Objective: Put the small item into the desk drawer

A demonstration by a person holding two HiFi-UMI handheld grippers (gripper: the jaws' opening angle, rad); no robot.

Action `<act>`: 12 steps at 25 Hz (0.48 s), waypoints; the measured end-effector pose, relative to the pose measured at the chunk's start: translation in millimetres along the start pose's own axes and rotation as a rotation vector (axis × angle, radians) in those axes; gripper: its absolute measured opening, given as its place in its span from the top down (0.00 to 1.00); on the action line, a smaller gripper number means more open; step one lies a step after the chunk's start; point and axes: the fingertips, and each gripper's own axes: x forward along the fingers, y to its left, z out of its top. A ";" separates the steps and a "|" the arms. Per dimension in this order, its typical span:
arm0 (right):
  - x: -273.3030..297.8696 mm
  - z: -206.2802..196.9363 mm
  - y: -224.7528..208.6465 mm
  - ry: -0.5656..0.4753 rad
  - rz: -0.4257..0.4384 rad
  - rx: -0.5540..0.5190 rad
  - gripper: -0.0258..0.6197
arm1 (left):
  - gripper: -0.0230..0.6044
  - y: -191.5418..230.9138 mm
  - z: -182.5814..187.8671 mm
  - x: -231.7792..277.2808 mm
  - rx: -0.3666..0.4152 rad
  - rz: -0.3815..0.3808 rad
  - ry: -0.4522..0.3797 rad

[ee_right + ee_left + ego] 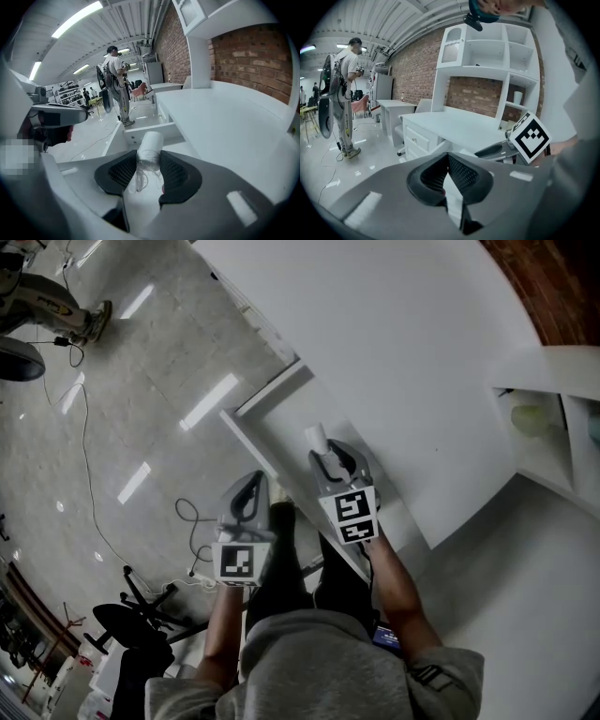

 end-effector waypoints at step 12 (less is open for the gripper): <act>70.7 -29.0 -7.8 0.076 0.034 0.000 0.71 | 0.94 21.8 -28.6 40.0 -0.058 -0.006 0.034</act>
